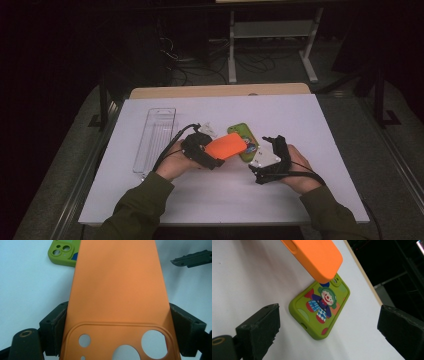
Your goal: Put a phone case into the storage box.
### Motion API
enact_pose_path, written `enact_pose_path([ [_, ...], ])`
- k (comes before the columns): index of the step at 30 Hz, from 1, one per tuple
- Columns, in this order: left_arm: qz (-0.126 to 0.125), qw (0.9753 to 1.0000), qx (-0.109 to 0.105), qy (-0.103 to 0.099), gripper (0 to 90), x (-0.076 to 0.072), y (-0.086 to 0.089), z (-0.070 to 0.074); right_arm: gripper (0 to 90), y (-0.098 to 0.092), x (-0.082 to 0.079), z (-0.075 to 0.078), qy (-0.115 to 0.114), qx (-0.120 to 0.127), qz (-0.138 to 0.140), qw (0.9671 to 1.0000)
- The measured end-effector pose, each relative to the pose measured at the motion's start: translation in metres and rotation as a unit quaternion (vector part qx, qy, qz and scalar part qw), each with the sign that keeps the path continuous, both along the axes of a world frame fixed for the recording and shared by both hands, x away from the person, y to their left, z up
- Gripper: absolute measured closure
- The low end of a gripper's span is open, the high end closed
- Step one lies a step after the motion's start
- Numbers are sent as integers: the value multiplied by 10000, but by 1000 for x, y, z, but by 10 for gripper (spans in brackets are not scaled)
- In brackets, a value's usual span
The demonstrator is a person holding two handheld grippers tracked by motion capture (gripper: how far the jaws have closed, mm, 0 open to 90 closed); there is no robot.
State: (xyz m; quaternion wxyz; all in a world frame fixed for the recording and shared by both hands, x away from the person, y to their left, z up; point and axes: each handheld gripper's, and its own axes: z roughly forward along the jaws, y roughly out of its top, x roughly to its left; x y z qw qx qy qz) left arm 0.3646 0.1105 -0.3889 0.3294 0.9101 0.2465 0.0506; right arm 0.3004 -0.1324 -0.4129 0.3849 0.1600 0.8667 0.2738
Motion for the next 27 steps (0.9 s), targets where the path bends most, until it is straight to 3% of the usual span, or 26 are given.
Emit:
enact_pose_path([
  [9, -24, 10000, 30, -20, 158, 0, 0, 0, 31, 5, -4, -2, -241, -205, 88, 9995],
  [11, -13, 10000, 19, -18, 158, 0, 0, 1, 31, 5, -4, -2, -348, -446, 183, 9982],
  [13, -20, 10000, 17, -14, 158, 0, -1, 1, 30, 8, -5, -4, -411, -406, 149, 9982],
  [17, 49, 10000, -41, 35, 158, -1, -2, 0, 30, 11, -7, -4, -631, -559, 211, 9962],
  [18, 54, 10000, -40, 30, 158, -1, -2, 0, 30, 11, -7, -3, -717, -727, 296, 9943],
  [20, 45, 10000, -42, 26, 158, -1, -2, 0, 30, 14, -8, -5, -780, -711, 288, 9940],
  [21, -1, 10000, 16, 16, 158, 0, -1, 0, 30, 14, -7, -4, -862, -879, 367, 9917],
  [22, -41, 10000, 70, 14, 158, 1, -1, 1, 30, 16, -8, -5, -882, -835, 371, 9919],
  [23, -100, 9999, 135, 6, 158, 2, 0, 1, 30, 17, -8, -5, -938, -974, 413, 9900],
  [24, -89, 9999, 125, 0, 158, 2, 0, 1, 30, 18, -8, -6, -1006, -932, 393, 9898],
  [27, -77, 9999, 115, 16, 158, 3, 0, 2, 30, 22, -9, -6, -1228, -1108, 498, 9850],
])
